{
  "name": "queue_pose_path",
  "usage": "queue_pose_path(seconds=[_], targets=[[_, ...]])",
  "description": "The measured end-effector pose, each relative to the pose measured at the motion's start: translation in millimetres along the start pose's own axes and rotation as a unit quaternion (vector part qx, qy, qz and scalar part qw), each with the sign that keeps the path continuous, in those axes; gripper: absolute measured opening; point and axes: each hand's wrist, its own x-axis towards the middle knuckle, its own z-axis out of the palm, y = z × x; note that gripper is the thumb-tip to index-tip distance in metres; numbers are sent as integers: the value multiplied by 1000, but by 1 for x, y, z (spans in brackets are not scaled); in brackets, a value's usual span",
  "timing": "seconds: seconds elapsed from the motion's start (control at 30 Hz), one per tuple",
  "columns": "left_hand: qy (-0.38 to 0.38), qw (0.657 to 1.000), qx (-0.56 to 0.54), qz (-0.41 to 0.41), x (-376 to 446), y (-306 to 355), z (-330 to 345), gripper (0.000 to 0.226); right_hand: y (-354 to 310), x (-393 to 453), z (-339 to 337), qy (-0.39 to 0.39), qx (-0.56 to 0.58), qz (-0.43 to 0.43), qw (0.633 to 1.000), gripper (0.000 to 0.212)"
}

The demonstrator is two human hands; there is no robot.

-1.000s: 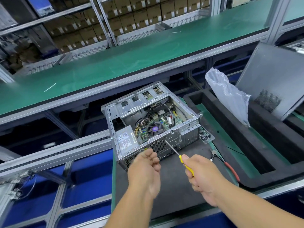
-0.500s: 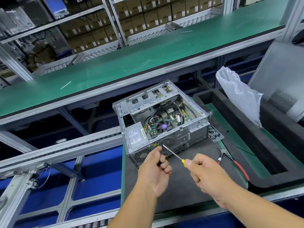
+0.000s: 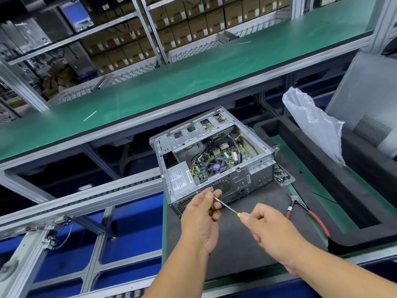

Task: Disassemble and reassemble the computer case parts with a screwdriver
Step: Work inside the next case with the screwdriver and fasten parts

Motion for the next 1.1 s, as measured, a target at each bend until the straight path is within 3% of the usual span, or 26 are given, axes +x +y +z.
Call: queue_pose_path(seconds=[0.2, 0.43, 0.63, 0.73, 0.8, 0.83, 0.87, 0.93, 1.03, 1.1], targets=[[23, 1000, -17, -8, 2, 0, -2, 8, 1, 0, 0, 0, -33, -13, 999, 34], [-1, 998, 60, -35, 2, 1, -11, 5, 9, -1, 3, 3, -42, -12, 999, 37], [-47, 993, 79, -69, 2, 2, -18, 28, 15, -3, 7, -32, 60, 46, 997, 37], [13, 994, 75, -81, 1, -6, -25, 48, 18, 0, 12, -14, 102, 63, 993, 38], [87, 993, 85, -9, 6, 4, -31, 44, 24, 3, 16, 3, 112, 76, 991, 37], [109, 978, 160, 77, 11, 16, -34, 31, 27, 4, 18, 7, 114, 85, 990, 37], [104, 932, 296, 180, 17, 32, -33, 23, 31, 6, 20, 9, 115, 94, 989, 36], [21, 755, 562, 338, 35, 65, -22, 24, 39, 10, 26, 12, 116, 114, 987, 36], [-81, 510, 779, 356, 71, 90, 9, 39, 49, 16, 37, 20, 117, 145, 982, 37], [-118, 388, 853, 329, 89, 86, 23, 50, 55, 22, 44, 30, 108, 152, 982, 37]])
